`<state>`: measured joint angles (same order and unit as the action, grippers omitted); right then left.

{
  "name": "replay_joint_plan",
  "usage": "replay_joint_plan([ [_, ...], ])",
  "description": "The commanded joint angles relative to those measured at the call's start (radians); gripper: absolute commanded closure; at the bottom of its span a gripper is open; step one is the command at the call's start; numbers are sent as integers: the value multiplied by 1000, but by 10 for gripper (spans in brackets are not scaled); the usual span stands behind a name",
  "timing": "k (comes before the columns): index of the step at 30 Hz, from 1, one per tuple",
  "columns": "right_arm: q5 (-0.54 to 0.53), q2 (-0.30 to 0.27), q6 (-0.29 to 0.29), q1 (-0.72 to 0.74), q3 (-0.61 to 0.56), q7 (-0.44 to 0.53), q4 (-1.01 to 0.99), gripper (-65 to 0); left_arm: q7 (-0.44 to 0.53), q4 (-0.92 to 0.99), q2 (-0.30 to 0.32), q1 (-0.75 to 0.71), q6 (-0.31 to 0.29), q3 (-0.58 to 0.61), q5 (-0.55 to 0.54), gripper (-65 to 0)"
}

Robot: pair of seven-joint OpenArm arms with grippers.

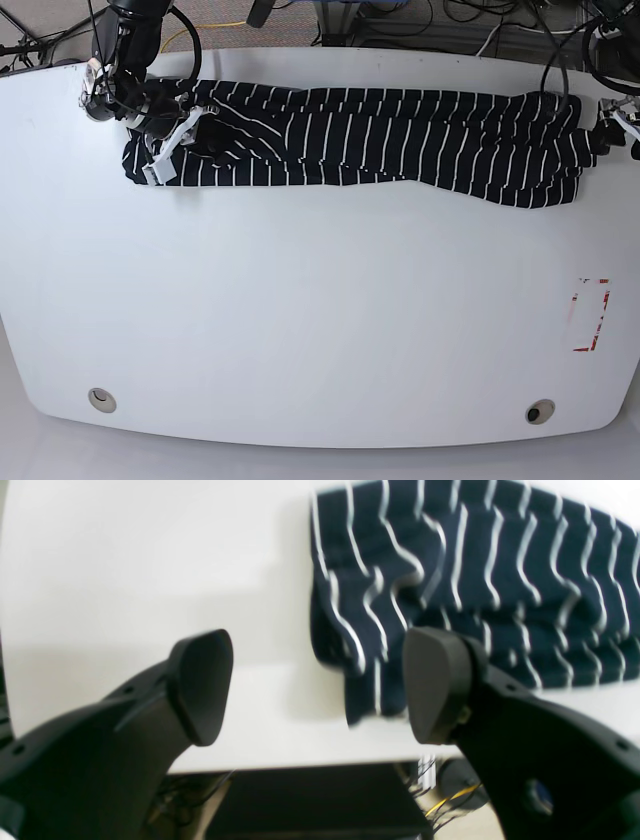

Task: Fold the T-shirt properly
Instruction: 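Grasp the strip's end with the left gripper and pull it outward, then hold both strip ends and stretch the shirt taut between grippers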

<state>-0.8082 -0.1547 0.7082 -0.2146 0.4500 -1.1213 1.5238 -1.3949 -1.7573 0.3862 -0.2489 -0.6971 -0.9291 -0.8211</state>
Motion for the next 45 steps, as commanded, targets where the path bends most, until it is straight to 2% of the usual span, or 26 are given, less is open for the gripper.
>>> replay_joint_plan([
  [1, 65, -7, -10, -7, 0, -33, 2, -87, -1, 41, 20, 6, -1, -8, 13, -499],
  [9, 65, -7, -10, -7, 0, -33, 2, -87, -1, 81, 13, 53, -1, 104, 13, -499],
  [15, 63, -7, -10, -7, 0, -33, 2, -87, -1, 81, -14, 61, -1, 134, 16, -499],
  [22, 63, -7, -10, -7, 0, -33, 2, -87, -1, 83, -14, 61, -1, 181, 16, -499],
  [31, 63, -7, -10, -6, 0, -33, 2, -87, -1, 136, -16, 82, -1, 186, 16, -490],
  [33, 63, -7, -10, -7, 0, -33, 2, -87, -1, 138, -16, 81, -1, 186, 16, -419],
  [39, 63, -7, -10, -6, 0, -33, 2, -87, -1, 138, -16, 89, -1, 209, 18, -53],
  [41, 63, -7, -10, -7, 0, -32, 2, -87, -1, 138, -16, 89, -1, 219, 19, -8],
  [45, 63, -7, -10, -3, 0, -32, 2, -87, -1, 130, -16, 89, -1, 215, 41, -3],
])
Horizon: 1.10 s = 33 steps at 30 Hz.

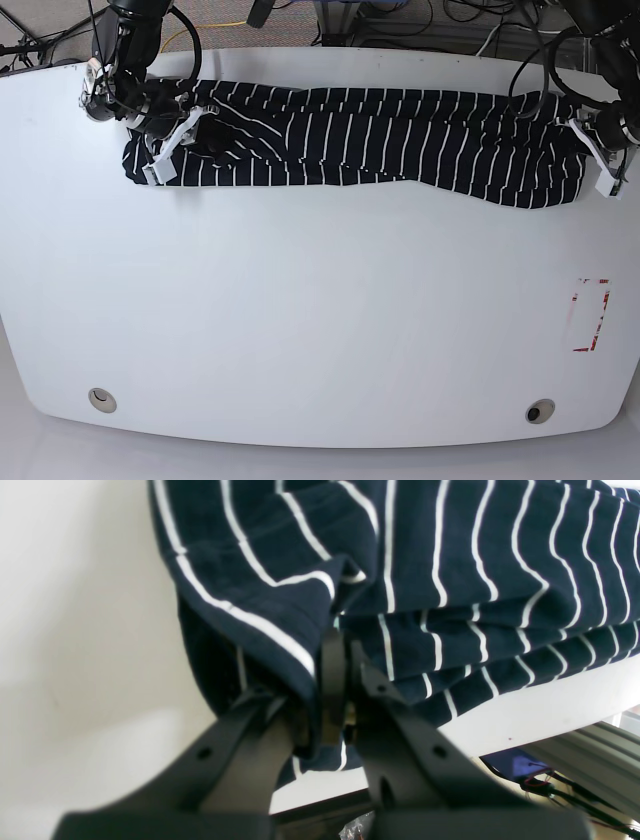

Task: Fold the T-shirt properly
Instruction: 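Hold both strip ends and stretch the shirt taut between grippers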

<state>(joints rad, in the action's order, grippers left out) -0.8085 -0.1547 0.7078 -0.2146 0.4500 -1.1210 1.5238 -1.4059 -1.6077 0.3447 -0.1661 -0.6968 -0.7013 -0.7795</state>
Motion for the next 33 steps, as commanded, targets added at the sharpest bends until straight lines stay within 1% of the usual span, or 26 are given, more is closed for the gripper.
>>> replay_joint_plan([
  [1, 64, -7, -10, -3, 0, -32, 2, -87, 10, -19, 26, 6, -1, -16, -4, -3],
  [5, 67, -7, -10, -4, 0, -32, 2, -87, 10, -61, 26, 4, -1, -59, -4, -1],
  [12, 70, -7, -10, -4, 0, -32, 2, -87, 10, -168, 27, 4, -1, -67, -5, 0],
  [17, 61, -7, -10, -6, -1, -32, 11, -87, 10, -173, 27, 1, -1, -62, -5, 0],
  [23, -84, -9, -10, -9, 0, -38, 133, -90, 10, -173, 27, 0, -1, -64, -41, 0],
  [26, -156, -9, -10, -1, -10, -40, 156, -94, 10, -173, 27, -2, -1, -64, -51, 0],
  [27, -179, -9, -10, 1, -20, -41, 156, -94, 10, -173, 27, -2, -1, -64, -51, 0],
  [31, -314, -10, -10, 19, -116, -40, 194, -94, 10, -173, 27, -2, -1, -64, -50, 0],
  [33, -351, -9, -10, 20, -148, -40, 218, -94, 10, -173, 27, -2, -1, -64, -50, 0],
])
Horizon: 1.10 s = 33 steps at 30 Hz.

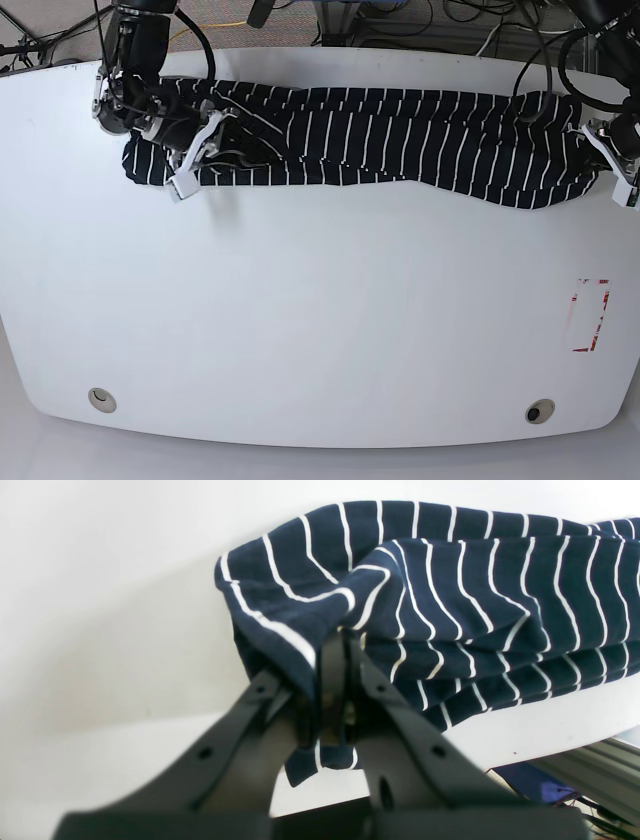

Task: Fold the T-shirt properly
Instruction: 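Hold both strip ends and stretch the shirt taut between grippers, then lift the strip ends with both grippers and lay the strip flat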

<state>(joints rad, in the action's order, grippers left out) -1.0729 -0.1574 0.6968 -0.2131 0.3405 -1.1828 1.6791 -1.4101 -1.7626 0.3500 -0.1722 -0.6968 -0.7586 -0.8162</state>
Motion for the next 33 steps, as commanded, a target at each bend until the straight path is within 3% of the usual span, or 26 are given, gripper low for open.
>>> replay_joint_plan([
  [1, -97, -5, 1, 20, -71, 22, 74, -94, 14, -18, 22, 4, -1, -6, -15, 0],
  [6, -77, -5, 1, 45, -269, 31, 74, -94, 14, -18, 22, 3, -1, -6, -15, 0],
  [11, 115, 23, 1, 94, -441, 44, 72, -94, 14, -18, 22, 0, -1, -8, -15, 0],
  [18, 365, 107, 1, 117, -444, 44, -9, -94, 14, -18, 22, -16, -1, -8, -16, 0],
  [26, 520, 100, 1, 123, -444, 182, -211, -90, 14, -18, 25, -16, -1, -11, -19, 0],
  [33, 566, 86, 1, 136, -435, 268, -316, -87, 14, -63, 48, -23, -1, -11, -154, 0],
])
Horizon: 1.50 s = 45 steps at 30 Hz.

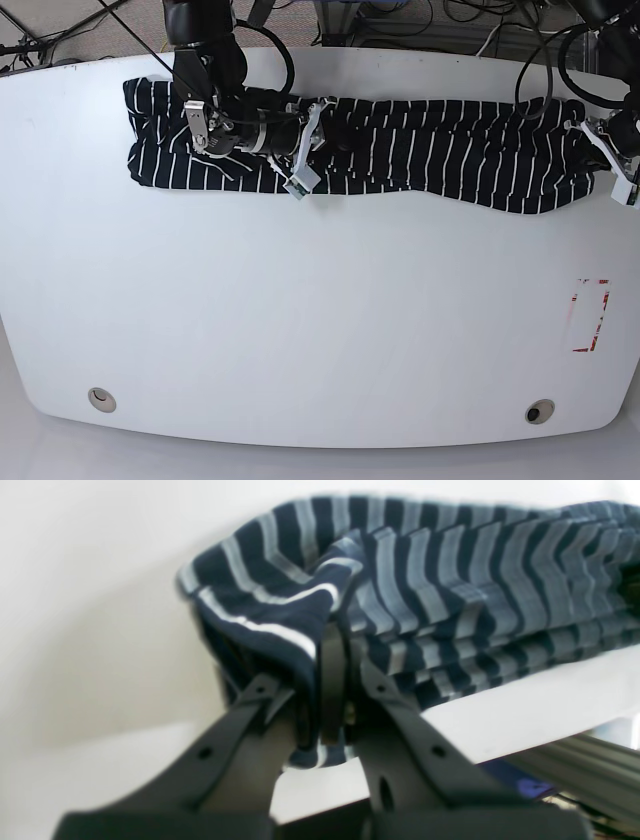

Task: Fold the T-shirt properly
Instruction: 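Lift the strip ends with both grippers and lay the strip flat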

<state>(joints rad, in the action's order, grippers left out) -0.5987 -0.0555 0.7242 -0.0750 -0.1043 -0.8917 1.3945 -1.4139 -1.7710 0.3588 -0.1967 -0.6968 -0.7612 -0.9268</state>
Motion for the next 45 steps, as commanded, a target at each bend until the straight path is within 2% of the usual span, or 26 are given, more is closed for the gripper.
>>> replay_joint_plan([
  [1, 92, -16, -26, -3, 28, -20, -33, -87, 18, -73, 49, -14, -1, -8, -59, 0],
  [7, 92, -14, -26, -1, 88, -20, -34, -87, 18, -103, 99, -90, -1, -21, -137, 0],
  [12, 92, -16, -26, -1, 88, -20, -34, -87, 18, -102, 113, -140, -1, -125, -134, 0],
  [19, 92, -16, -26, -4, 90, -20, -34, -87, 18, -36, 135, -159, -1, -139, -130, 0],
  [30, 92, -17, -26, -10, 127, -20, -34, -87, 35, 127, 144, -142, -1, -137, 47, -4],
  [35, 81, -17, -26, -12, 128, -20, -25, -92, 35, 150, 156, -113, -1, -137, 68, -8],
  [39, 79, -17, -26, -32, 128, -20, 22, -94, 34, 150, 156, -97, -1, -139, 68, -119],
  [42, 79, -11, -26, -36, 127, -20, 56, -94, 34, 148, 151, -70, -1, -137, 67, -256],
  [44, 79, -11, -26, -39, 125, -20, 67, -94, 34, 153, 148, -37, -1, -137, 68, -369],
  [45, 79, -11, -26, -39, 125, -20, 64, -94, 32, 155, 148, -25, -1, -137, 68, -403],
])
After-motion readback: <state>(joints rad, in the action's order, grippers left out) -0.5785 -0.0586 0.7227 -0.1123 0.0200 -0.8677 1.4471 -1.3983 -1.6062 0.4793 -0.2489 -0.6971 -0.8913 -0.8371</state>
